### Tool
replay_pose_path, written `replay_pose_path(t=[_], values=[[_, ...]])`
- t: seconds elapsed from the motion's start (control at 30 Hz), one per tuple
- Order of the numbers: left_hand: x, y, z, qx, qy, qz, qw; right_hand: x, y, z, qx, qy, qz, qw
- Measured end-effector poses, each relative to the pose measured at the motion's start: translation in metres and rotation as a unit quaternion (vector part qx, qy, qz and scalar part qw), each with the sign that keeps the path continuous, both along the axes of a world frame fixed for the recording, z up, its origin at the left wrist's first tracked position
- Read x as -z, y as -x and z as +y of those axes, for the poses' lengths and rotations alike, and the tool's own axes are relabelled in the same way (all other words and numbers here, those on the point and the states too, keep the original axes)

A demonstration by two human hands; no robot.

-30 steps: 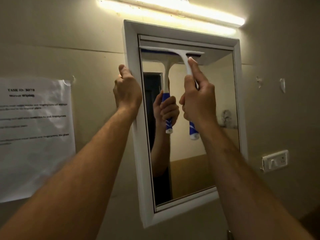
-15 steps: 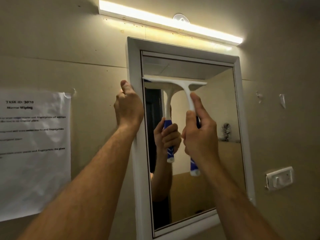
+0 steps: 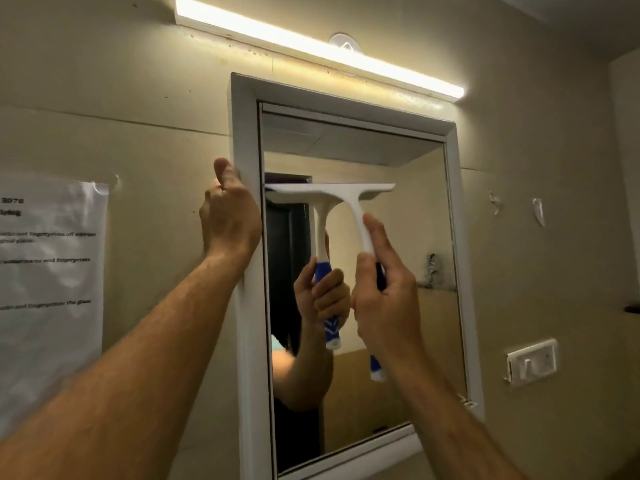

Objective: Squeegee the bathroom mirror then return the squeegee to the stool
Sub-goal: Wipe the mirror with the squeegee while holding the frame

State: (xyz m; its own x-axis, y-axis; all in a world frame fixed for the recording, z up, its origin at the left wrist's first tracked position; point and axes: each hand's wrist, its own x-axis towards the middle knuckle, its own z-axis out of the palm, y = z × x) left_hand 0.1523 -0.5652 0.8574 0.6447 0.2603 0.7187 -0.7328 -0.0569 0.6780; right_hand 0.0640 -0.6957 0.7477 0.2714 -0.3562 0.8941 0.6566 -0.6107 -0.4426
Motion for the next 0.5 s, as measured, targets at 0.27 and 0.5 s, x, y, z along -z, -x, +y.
replay_pose_path(t=[0.27,0.5], values=[[0.004,0.012,0.003,-0.013,-0.061,-0.026,0.998,-0.077,-0.015,-0.034,0.054,-0.032,-0.066,0.996],[0.004,0.015,0.003,-0.01,-0.052,-0.022,0.998,-0.002,-0.001,-0.037,0.027,-0.02,-0.032,0.999]])
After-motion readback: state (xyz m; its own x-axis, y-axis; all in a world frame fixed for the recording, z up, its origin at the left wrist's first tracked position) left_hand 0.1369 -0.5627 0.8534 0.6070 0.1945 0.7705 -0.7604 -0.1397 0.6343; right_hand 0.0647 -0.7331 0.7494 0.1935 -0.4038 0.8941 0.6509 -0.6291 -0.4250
